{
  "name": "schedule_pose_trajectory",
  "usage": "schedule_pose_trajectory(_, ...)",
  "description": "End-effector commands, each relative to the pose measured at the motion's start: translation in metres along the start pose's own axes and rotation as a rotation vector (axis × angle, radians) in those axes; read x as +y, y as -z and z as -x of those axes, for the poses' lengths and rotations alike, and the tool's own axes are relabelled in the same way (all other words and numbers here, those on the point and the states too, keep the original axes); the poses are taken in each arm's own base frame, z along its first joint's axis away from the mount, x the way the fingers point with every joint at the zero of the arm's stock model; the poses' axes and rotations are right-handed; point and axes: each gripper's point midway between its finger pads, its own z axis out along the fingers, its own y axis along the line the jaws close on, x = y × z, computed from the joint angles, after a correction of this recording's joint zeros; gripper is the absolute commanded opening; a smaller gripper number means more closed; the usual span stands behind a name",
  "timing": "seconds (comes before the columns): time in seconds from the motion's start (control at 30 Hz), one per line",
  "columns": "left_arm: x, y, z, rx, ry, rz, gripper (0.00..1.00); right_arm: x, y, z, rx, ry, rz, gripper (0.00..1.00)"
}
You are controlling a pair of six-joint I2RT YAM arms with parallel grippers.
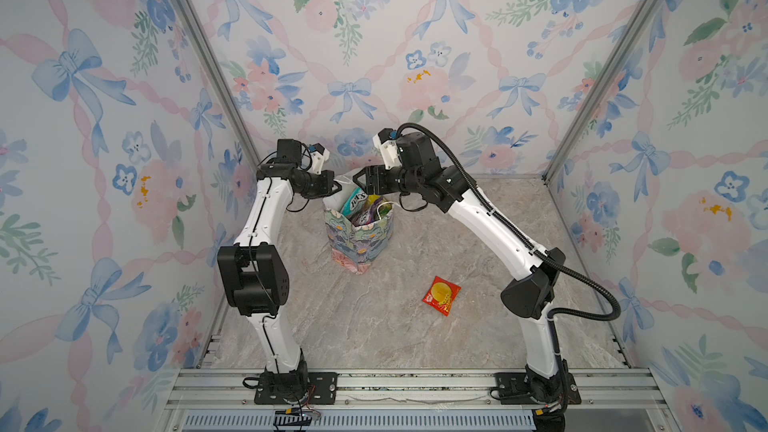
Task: Place the snacks into the paper bag
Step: 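Withdraw the right gripper from the bag toward the red-yellow packet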
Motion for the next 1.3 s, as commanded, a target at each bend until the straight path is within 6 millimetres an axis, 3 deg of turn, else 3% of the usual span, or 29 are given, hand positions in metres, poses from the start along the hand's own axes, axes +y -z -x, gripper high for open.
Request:
schedule_pose_trajectory(0.0,-0.003,0.003,-0.007,0.022,0.023,-0.009,0.0,0.013,0.036,0.019,-0.068,0.055,-0.006,0.76)
schedule_pose_trajectory(0.23,-0.004,0.005,-0.006,0.018,0.021,-0.009,0.0,-0.01,0.075,0.024,-0.144,0.073,-0.102,0.93)
schedule_pose_trajectory(0.27,-0.004,0.004,-0.006,0.02,0.023,-0.009,0.0,-0.015,0.08,0.022,-0.15,0.07,-0.117,0.98)
schedule_pose_trajectory(0.43,-0.005,0.005,-0.006,0.018,0.022,-0.013,0.0,-0.057,0.113,-0.009,-0.156,0.036,-0.247,0.97)
schedule_pose_trajectory(0.57,-0.005,0.005,-0.006,0.019,0.023,-0.018,0.0,-0.101,0.135,-0.058,-0.09,-0.056,-0.367,0.97)
schedule_pose_trajectory(0.8,-0.006,0.003,-0.006,0.023,0.024,-0.019,0.0,-0.153,0.169,-0.181,0.086,-0.237,-0.531,0.97)
schedule_pose_trajectory(0.93,-0.006,0.003,-0.006,0.02,0.023,-0.019,0.0,-0.165,0.175,-0.25,0.192,-0.374,-0.567,1.0)
schedule_pose_trajectory(1.03,-0.005,0.003,-0.006,0.022,0.026,-0.016,0.0,-0.164,0.171,-0.29,0.234,-0.461,-0.562,0.98)
schedule_pose_trajectory(1.13,-0.005,0.003,-0.007,0.023,0.025,-0.017,0.0,-0.163,0.164,-0.325,0.291,-0.552,-0.552,0.94)
schedule_pose_trajectory(1.27,-0.005,0.004,-0.006,0.021,0.025,-0.016,0.0,-0.162,0.158,-0.354,0.323,-0.619,-0.545,0.86)
